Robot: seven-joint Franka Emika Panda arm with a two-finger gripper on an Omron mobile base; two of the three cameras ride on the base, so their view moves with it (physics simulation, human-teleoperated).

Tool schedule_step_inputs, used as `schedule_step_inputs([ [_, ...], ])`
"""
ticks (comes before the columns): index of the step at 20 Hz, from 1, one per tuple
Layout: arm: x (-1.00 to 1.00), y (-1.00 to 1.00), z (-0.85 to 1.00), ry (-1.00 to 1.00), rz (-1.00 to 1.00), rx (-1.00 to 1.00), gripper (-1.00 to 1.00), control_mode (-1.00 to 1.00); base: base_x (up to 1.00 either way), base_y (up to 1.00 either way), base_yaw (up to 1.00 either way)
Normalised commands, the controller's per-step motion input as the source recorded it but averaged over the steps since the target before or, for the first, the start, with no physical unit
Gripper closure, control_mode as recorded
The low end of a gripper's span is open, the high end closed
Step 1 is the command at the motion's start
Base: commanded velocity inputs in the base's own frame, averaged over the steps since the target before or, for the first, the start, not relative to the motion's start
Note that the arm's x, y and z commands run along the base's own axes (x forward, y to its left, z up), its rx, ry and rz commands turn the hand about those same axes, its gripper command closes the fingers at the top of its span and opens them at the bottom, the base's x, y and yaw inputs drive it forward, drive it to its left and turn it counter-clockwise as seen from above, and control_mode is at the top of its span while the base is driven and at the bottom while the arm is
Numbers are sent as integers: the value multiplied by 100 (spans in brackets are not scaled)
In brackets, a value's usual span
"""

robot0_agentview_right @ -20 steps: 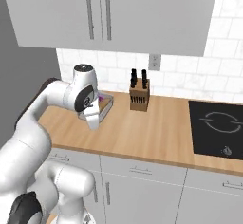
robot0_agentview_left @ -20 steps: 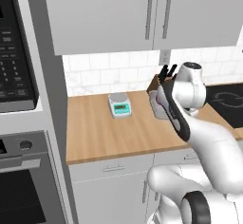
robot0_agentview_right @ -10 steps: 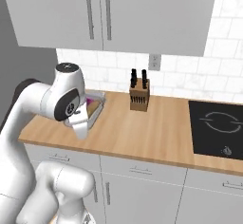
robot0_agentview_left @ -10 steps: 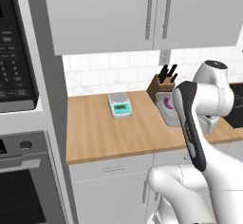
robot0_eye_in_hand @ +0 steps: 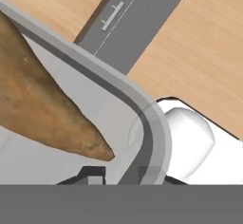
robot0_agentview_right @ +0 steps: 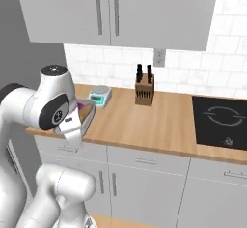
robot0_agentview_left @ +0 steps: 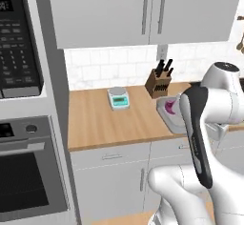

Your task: Take the meat container that has the steak and place it on the second highest rack of the freezer. Then take the vegetable container that has the sweet potato and onion and place it on the highest rack of the freezer.

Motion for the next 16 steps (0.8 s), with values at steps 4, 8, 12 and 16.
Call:
schedule_step_inputs([
  [4, 0, 0, 0, 0, 0, 0, 100, 100, -97, 53, 16],
  [8, 0, 0, 0, 0, 0, 0, 100, 100, -63, 91, 39],
  [12, 0, 0, 0, 0, 0, 0, 100, 100, -11, 100, 21],
  [16, 0, 0, 0, 0, 0, 0, 100, 100, 0, 100, 3],
])
